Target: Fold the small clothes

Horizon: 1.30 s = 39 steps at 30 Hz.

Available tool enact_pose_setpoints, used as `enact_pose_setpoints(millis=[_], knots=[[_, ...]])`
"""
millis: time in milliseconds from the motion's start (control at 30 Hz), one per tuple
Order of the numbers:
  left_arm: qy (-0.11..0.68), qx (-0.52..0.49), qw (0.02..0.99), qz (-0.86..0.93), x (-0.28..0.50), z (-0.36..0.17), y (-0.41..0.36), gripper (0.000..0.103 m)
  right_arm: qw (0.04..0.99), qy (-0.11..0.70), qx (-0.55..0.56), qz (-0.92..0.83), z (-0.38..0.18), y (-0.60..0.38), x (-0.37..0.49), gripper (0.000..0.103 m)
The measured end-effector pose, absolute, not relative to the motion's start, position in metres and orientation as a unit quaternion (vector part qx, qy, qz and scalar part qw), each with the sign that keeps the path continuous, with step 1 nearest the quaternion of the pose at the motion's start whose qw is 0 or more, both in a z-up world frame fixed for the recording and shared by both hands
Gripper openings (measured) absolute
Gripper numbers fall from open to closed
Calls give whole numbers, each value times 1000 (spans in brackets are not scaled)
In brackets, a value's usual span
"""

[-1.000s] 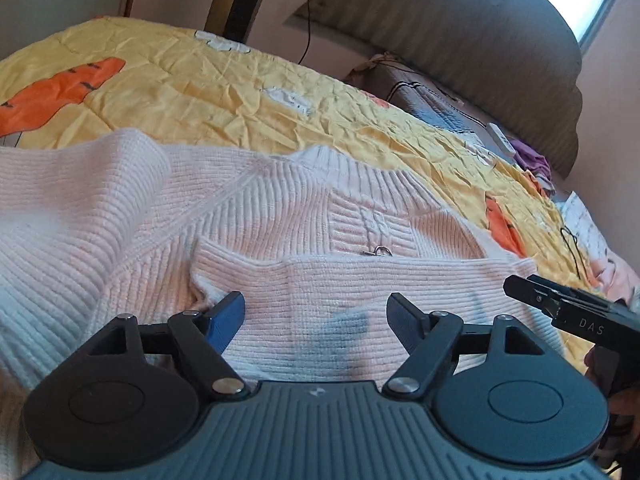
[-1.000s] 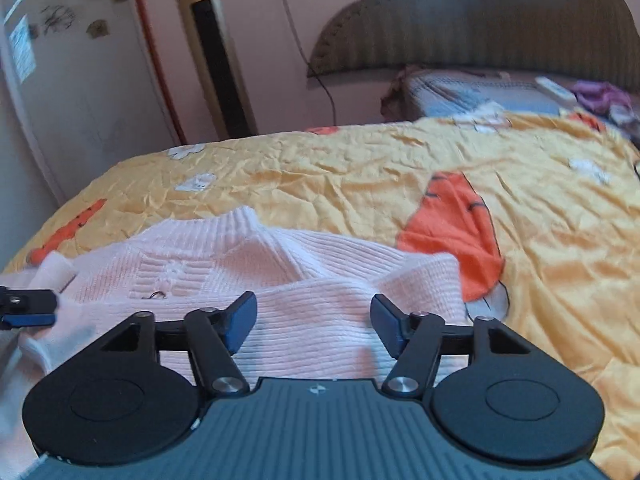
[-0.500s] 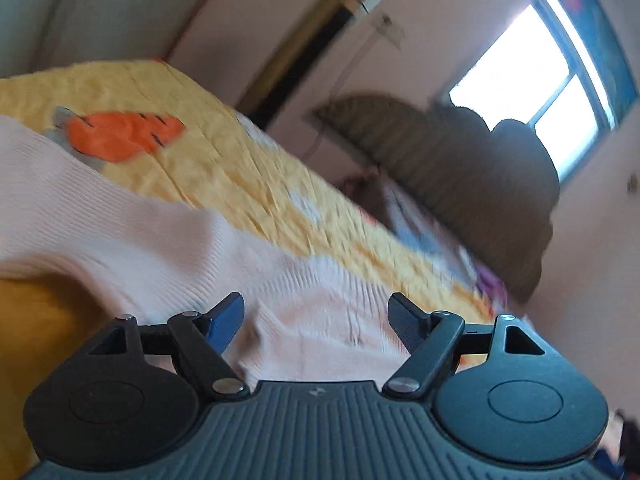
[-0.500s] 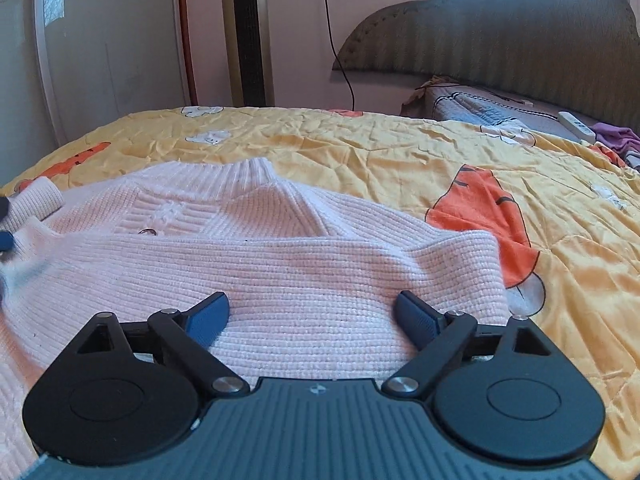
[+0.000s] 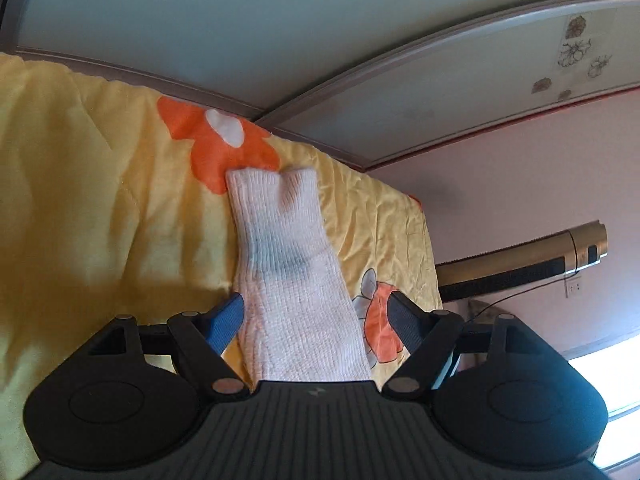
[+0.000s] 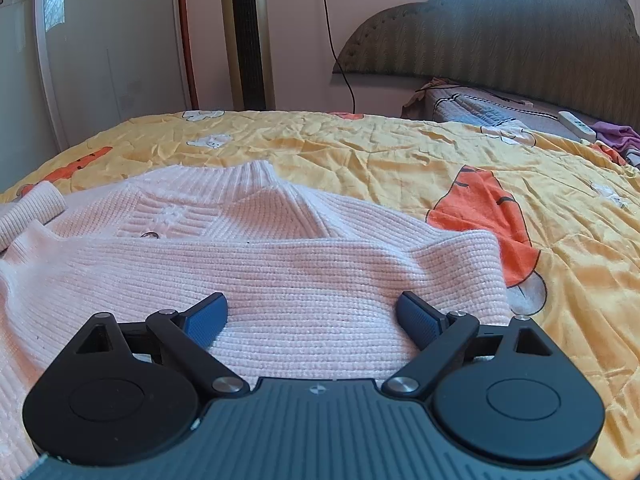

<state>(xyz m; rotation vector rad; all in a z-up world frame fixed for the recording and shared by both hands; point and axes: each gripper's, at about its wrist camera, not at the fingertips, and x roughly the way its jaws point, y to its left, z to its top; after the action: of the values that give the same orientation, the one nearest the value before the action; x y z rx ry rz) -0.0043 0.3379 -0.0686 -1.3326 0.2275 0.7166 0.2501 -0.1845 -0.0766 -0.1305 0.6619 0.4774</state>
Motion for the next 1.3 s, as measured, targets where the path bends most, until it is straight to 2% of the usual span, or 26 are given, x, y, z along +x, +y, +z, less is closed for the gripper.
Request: enact_pose_setpoints(millis=[367, 400, 433, 533, 633, 767, 867, 1067, 1200, 1300], knots=[[136, -527, 754, 368, 19, -64, 343, 77, 916, 322, -62, 232, -76, -184, 250, 93], [146, -513, 758, 375, 25, -63, 344, 53, 916, 322, -61, 233, -76, -183, 250, 94], [168, -502, 760, 377, 31, -64, 347, 10, 916, 322, -61, 233, -76, -183, 250, 94], [178, -485, 760, 393, 41, -64, 345, 11, 915, 322, -58, 234, -76, -183, 250, 94], [155, -417, 810, 382, 56, -31, 318, 11, 915, 322, -58, 234, -76, -184, 250, 94], [111, -332, 891, 290, 82, 22, 245, 12, 914, 323, -53, 238, -76, -184, 251, 96], [106, -275, 936, 194, 104, 38, 167, 12, 914, 324, -51, 239, -76, -184, 251, 96], [190, -283, 938, 60, 140, -9, 56, 12, 914, 324, -51, 239, -76, -184, 251, 96], [268, -363, 892, 20, 153, -64, 42, 12, 914, 324, -47, 240, -76, -184, 252, 96], [269, -354, 896, 8, 155, -79, 38, 14, 914, 324, -43, 241, -76, -185, 253, 96]])
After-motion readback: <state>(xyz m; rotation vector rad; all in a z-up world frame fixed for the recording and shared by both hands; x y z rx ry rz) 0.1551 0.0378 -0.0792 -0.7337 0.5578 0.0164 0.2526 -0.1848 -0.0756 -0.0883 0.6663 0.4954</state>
